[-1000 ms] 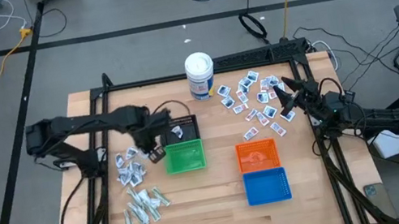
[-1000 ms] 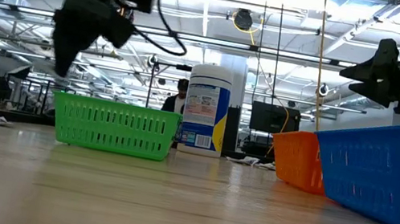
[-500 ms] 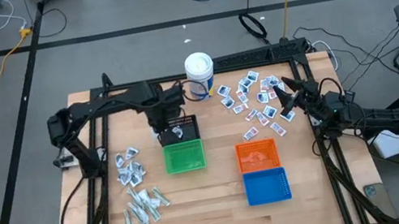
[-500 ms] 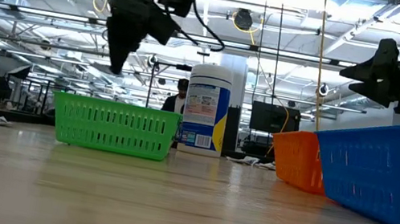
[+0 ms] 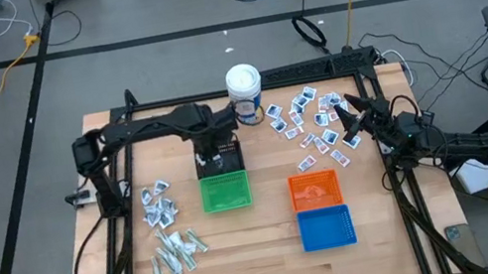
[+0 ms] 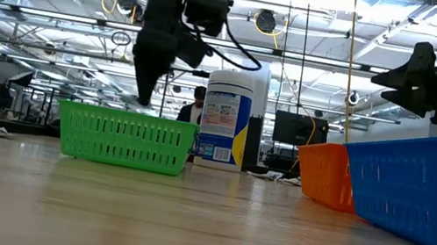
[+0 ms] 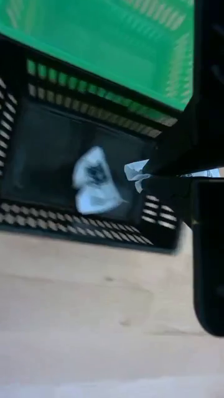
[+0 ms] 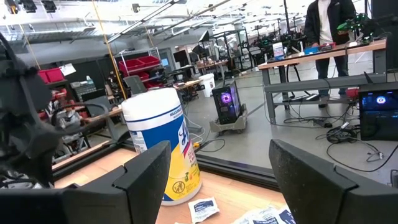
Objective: Pick & Place First Aid Supplies
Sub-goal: Put the black pad into the black bin
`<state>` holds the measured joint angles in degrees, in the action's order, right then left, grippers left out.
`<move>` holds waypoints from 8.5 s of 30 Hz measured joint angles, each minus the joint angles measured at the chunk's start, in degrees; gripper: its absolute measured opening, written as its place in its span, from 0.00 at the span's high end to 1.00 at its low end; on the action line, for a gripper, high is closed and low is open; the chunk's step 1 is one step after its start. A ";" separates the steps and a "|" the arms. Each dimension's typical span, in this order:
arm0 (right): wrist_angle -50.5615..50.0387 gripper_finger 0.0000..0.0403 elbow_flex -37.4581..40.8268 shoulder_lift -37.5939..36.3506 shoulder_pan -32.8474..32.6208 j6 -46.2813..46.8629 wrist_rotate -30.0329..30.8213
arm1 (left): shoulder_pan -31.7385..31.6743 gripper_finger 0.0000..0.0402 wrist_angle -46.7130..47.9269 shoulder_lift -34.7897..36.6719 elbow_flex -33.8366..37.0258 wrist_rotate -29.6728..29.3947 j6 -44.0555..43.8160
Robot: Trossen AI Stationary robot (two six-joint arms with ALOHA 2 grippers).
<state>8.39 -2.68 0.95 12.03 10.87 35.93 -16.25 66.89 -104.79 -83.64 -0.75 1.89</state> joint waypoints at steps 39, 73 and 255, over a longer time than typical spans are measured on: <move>0.21 0.34 0.01 0.00 0.00 0.00 0.02 | -2.05 0.36 -5.49 -0.06 3.80 1.17 -18.87; 0.02 0.34 -0.01 0.00 -0.01 0.00 0.01 | -5.73 0.23 -1.97 27.09 30.18 5.81 -36.63; -0.03 0.34 -0.01 0.00 0.00 -0.02 0.02 | -4.96 0.36 -3.21 6.76 6.51 0.78 -29.29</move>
<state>8.36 -2.70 0.95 12.03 10.85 35.94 -21.21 63.68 -98.03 -77.12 0.03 -27.40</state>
